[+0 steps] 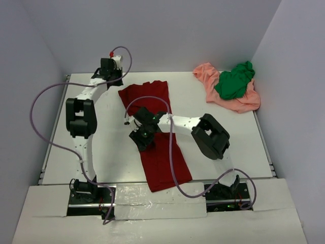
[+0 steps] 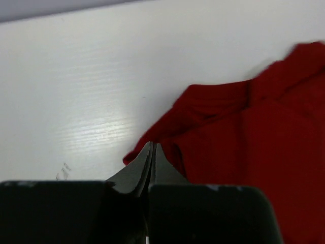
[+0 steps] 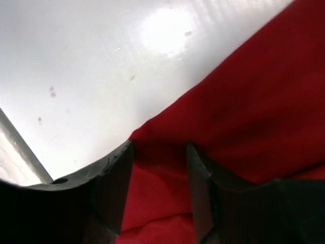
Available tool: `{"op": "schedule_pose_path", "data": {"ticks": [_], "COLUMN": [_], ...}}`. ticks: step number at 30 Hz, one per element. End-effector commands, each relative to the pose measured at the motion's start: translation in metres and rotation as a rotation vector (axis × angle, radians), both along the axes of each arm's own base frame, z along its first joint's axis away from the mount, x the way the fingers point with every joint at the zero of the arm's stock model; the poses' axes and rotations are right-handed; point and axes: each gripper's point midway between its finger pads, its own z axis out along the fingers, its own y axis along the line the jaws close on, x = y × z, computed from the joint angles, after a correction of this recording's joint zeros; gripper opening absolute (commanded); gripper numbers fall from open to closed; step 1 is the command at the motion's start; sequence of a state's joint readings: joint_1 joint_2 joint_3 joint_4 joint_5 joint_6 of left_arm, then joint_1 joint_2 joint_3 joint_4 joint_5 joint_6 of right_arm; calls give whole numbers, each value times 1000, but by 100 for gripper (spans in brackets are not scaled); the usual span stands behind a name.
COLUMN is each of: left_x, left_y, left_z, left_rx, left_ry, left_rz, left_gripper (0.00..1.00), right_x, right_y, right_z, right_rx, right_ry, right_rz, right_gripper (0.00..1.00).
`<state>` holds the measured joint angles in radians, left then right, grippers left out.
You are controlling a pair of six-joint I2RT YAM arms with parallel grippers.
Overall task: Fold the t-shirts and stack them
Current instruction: Fold the tshirt
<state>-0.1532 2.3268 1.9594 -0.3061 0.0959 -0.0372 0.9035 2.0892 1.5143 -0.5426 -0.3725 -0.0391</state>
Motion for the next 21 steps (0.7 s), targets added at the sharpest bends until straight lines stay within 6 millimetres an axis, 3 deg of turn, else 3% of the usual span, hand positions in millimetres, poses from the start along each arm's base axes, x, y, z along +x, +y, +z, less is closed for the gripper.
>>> {"op": "schedule_pose_path", "data": {"ticks": [1, 2, 4, 7, 10, 12, 13, 16, 19, 21], "left_x": [-12, -23, -36, -65, -76, -74, -73, -65, -57, -56], "left_y": [-25, -30, -34, -51, -82, -99, -103, -119, -131, -139], "left_z": [188, 180, 201, 224, 195, 159, 148, 93, 71, 58], "left_rx": [-152, -158, -205, -336, -365, -367, -390, -426, -435, -439], "left_ry": [-407, -395, -459, -492, -419, -320, -284, -156, -103, -54], "left_rz": [-41, -54, -59, -125, -197, -231, -234, -268, -302, -320], "left_gripper": [0, 0, 0, 0, 0, 0, 0, 0, 0, 0], "right_x": [23, 30, 50, 81, 124, 141, 154, 163, 176, 178], "right_y": [26, 28, 31, 17, -19, -40, -63, -101, -153, -171], "right_z": [72, 83, 109, 137, 153, 157, 160, 164, 179, 188], "right_rx": [241, 267, 283, 279, 199, 181, 159, 165, 157, 143], "right_ry": [-260, -315, -400, -511, -606, -570, -517, -463, -526, -562], "right_rz": [19, 18, -30, -106, -255, -346, -414, -492, -577, -606], "right_gripper": [55, 56, 56, 55, 54, 52, 51, 49, 48, 48]}}
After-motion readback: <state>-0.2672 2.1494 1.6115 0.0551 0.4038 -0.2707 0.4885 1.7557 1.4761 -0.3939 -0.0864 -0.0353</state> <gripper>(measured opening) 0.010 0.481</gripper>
